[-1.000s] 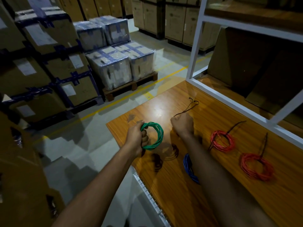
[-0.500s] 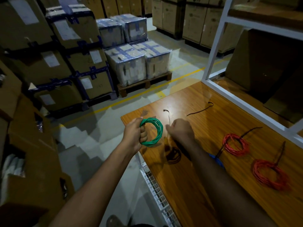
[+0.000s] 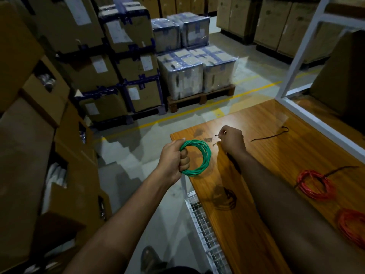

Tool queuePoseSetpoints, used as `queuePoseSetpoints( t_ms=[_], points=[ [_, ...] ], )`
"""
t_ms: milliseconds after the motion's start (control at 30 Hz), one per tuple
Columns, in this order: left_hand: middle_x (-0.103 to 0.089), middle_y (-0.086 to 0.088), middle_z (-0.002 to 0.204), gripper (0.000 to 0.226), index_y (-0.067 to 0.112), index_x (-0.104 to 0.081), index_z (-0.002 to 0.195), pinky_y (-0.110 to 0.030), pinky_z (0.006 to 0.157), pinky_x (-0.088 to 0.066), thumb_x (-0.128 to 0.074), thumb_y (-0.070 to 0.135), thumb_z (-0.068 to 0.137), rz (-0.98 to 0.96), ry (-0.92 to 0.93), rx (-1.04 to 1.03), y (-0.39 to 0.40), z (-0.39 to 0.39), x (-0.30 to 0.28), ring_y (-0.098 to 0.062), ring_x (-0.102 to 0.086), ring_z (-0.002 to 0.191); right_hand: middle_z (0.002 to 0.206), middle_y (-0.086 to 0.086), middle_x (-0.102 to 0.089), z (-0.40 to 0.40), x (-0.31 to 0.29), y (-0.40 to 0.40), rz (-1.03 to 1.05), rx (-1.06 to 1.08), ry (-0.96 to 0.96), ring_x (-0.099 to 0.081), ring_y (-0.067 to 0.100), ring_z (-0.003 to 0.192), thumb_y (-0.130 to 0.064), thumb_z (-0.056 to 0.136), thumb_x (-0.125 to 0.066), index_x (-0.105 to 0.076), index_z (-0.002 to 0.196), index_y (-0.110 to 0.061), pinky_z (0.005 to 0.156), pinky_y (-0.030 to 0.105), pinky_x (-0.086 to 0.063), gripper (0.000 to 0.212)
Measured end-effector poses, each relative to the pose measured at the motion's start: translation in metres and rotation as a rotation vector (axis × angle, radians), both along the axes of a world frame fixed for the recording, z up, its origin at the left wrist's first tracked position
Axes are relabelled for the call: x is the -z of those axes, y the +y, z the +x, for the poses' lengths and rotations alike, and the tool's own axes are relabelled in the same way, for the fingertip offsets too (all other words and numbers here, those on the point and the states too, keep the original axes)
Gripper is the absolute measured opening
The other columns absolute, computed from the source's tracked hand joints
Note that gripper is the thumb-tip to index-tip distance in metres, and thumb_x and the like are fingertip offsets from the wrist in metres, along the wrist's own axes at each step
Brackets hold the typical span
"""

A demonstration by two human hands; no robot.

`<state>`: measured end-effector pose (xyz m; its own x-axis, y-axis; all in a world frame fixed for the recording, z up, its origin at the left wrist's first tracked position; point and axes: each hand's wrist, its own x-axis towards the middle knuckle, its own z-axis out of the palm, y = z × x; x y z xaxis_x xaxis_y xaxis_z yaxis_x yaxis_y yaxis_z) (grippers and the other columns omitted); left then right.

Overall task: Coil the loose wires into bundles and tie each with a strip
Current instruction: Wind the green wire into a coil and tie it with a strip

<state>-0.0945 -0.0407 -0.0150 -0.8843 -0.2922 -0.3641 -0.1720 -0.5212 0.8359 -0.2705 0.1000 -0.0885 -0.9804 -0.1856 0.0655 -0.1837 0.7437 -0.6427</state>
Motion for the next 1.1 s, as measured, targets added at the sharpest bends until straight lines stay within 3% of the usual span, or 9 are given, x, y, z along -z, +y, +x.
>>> queuePoseSetpoints(
  t_ms=[133,233,367,467,733,867,967,1100],
  points=[
    [-0.024,0.006,0.045,0.028,0.018,-0.036,0.079,-0.014,0.033,-0.016,-0.035,0.019,0.107,0.002,0.023,0.022,0.006,0.006,-0.009,-0.006,-0.017,0.032,0.079,0.003,-0.068,0.010,-0.026,-0.009,-0.451,0.126,-0.018,-0.066,0.014,0.064,-0.015,0.095,-0.062,-0.066,0.090,-0.016,0.055,0.021,-0.054,0.007],
    [-0.024,0.006,0.043,0.025,0.018,-0.039,0.082,-0.012,0.034,-0.015,-0.034,0.018,0.107,0.008,0.039,0.035,0.011,0.010,-0.014,-0.006,-0.017,0.031,0.073,0.001,-0.067,0.018,-0.044,-0.018,-0.653,0.201,-0.049,-0.063,0.008,0.051,-0.014,0.097,-0.060,-0.064,0.094,-0.014,0.050,0.014,-0.048,0.005],
    [-0.023,0.006,0.044,0.022,0.019,-0.041,0.085,-0.012,0.034,-0.014,-0.035,0.018,0.106,0.018,0.038,0.043,0.014,0.013,-0.017,-0.006,-0.016,0.031,0.069,0.001,-0.064,0.021,-0.049,-0.025,-0.808,0.237,-0.147,-0.062,0.008,0.052,-0.012,0.098,-0.059,-0.062,0.092,-0.013,0.064,0.029,-0.058,0.006],
    [-0.022,0.005,0.044,0.016,0.018,-0.043,0.092,-0.012,0.035,-0.013,-0.036,0.018,0.106,0.022,0.042,0.044,0.012,0.017,-0.017,-0.006,-0.016,0.031,0.072,0.007,-0.061,0.026,-0.046,-0.028,-0.907,0.145,-0.337,-0.060,0.016,0.060,-0.007,0.098,-0.057,-0.061,0.094,-0.007,0.066,0.031,-0.056,0.006],
    [-0.022,0.005,0.047,0.012,0.014,-0.049,0.106,-0.013,0.033,-0.016,-0.037,0.018,0.106,0.004,0.003,0.043,0.006,0.024,-0.010,-0.006,-0.016,0.033,0.073,0.009,-0.052,0.051,-0.053,-0.027,-0.992,0.028,-0.534,-0.050,0.016,0.062,0.000,0.101,-0.050,-0.057,0.102,0.001,0.060,0.025,-0.051,0.007],
    [-0.020,0.005,0.048,0.012,0.014,-0.050,0.108,-0.013,0.034,-0.015,-0.039,0.019,0.106,-0.055,-0.016,0.054,0.003,0.022,-0.004,-0.006,-0.016,0.034,0.073,0.012,-0.057,0.078,-0.064,-0.033,-0.932,-0.186,-0.598,-0.056,0.018,0.061,0.000,0.098,-0.054,-0.059,0.095,-0.001,0.057,0.025,-0.050,0.006],
    [-0.021,0.003,0.051,0.012,0.016,-0.047,0.096,-0.014,0.034,-0.015,-0.043,0.022,0.105,-0.114,-0.041,0.090,0.002,0.023,0.002,-0.007,-0.016,0.035,0.069,0.006,-0.061,0.098,-0.070,-0.035,-0.899,-0.262,-0.638,-0.059,0.014,0.060,0.003,0.093,-0.059,-0.062,0.086,-0.006,0.055,0.023,-0.050,0.012],
    [-0.023,0.004,0.048,0.018,0.017,-0.045,0.088,-0.015,0.034,-0.016,-0.043,0.023,0.105,-0.109,-0.059,0.141,0.003,0.026,0.010,-0.007,-0.016,0.035,0.076,0.005,-0.059,0.106,-0.067,-0.031,-0.833,-0.265,-0.609,-0.054,0.019,0.077,0.000,0.090,-0.063,-0.066,0.084,-0.008,0.066,0.030,-0.047,0.010]
  ],
)
